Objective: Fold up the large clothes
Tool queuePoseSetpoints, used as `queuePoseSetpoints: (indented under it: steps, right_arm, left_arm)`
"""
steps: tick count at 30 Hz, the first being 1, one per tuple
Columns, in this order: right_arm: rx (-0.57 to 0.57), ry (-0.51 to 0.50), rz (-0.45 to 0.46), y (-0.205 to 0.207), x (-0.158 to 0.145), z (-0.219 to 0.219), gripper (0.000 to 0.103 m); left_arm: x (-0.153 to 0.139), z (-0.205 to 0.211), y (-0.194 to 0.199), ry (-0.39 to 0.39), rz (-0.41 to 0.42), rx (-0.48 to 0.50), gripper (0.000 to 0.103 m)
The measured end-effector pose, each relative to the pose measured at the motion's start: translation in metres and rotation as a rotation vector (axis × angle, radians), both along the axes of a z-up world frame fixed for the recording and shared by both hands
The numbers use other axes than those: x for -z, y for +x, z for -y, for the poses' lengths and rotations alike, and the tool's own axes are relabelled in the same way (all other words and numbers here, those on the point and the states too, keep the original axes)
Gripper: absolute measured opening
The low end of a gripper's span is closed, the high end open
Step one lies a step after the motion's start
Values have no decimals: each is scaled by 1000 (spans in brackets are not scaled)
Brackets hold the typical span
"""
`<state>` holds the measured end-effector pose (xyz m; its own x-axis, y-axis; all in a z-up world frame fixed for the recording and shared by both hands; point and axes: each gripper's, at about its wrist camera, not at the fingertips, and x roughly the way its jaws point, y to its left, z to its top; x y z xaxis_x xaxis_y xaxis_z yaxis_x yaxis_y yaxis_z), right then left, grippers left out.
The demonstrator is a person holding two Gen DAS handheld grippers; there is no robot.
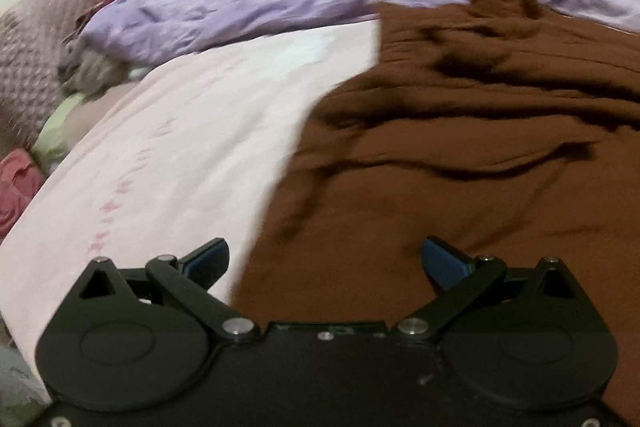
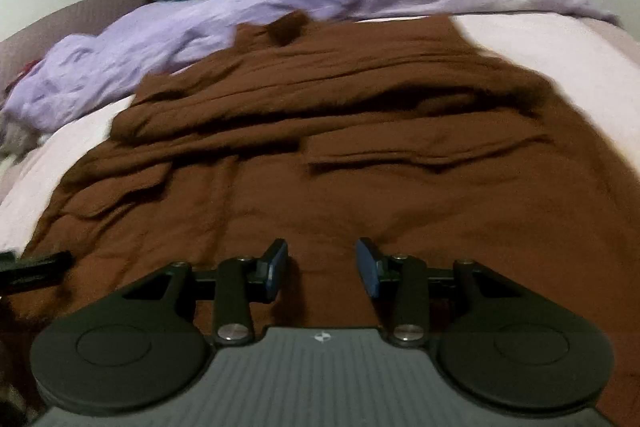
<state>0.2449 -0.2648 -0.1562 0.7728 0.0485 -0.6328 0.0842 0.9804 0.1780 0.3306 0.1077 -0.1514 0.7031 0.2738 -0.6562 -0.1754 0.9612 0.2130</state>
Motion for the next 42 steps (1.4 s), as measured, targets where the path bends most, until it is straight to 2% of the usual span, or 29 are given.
queuePoseSetpoints:
  steps: [4,9,11,12,14,15,16,17,18,21,23,24,25,26,27,28,29,32,33,36,38,40,42]
  right_arm:
    - [130,-114,-9,-9,4,33,49]
    - [245,-91,4,-29,7,83,50]
    - [237,-67,8,-36,6,88,50]
    - [239,-88,2,-37,6,86,50]
    - [265,-169,-25,-38,4,82,64]
    - [287,-214,-42,-37,5,82,92]
    - [313,-261,-62,-37,8,82,103]
    - [328,-288,-80,-37,11,84,103]
    - [324,-271,-83,-39,14,88,103]
    - [294,-67,-65,-50,17,109,103]
    - [279,-68,-54,-55,16,113,94]
    - [272,-67,-42,-57,15,114,76]
    - [283,-32,-24,-59,13,117,43]
    - [292,30,-12,-60,11,121,31]
    - [295,67,-2,-58,8,120,18]
    - [297,58,7,-58,4,116,17]
    - [296,13,20,-59,-5,108,17]
    - [282,-55,71,-71,-28,94,17]
    - [290,-59,77,-75,-34,95,17]
    - [295,-47,38,-71,-19,104,18]
    - [306,-33,-38,-60,7,110,20]
    - [314,-42,-9,-64,17,109,32]
    - [306,-54,-15,-65,15,109,34]
  left_arm:
    - [0,-36,-14,-64,11,-22,103]
    - [-3,-41,-22,-40,-10,-3,103]
    - [-2,-34,-25,-45,-23,19,103]
    - [-3,-31,-27,-48,-28,40,103]
    - [-3,-36,-27,-85,-40,44,103]
    - [-3,-41,-25,-147,-56,47,103]
    - [0,-46,-25,-210,-73,51,103]
    - [2,-51,-25,-257,-83,54,103]
    - [2,-51,-26,-266,-81,54,103]
    - [2,-44,-29,-236,-78,84,103]
    - [1,-42,-32,-243,-63,107,90]
    - [-1,-41,-34,-255,-49,117,72]
    - [-4,-40,-34,-256,-34,108,49]
    - [-7,-37,-32,-241,-29,79,37]
    - [-13,-34,-29,-214,-23,47,19]
    - [-19,-31,-25,-217,-13,50,12]
    - [-29,-30,-23,-236,4,50,12]
    - [-54,-23,-26,-166,57,69,12]
    - [-60,-23,-30,-164,68,78,12]
    - [-48,-23,-34,-139,19,84,14]
    - [-18,-24,-30,-140,-82,83,21]
    - [-9,-20,-37,-105,-47,49,44]
    - [-14,-12,-38,-60,-64,26,53]
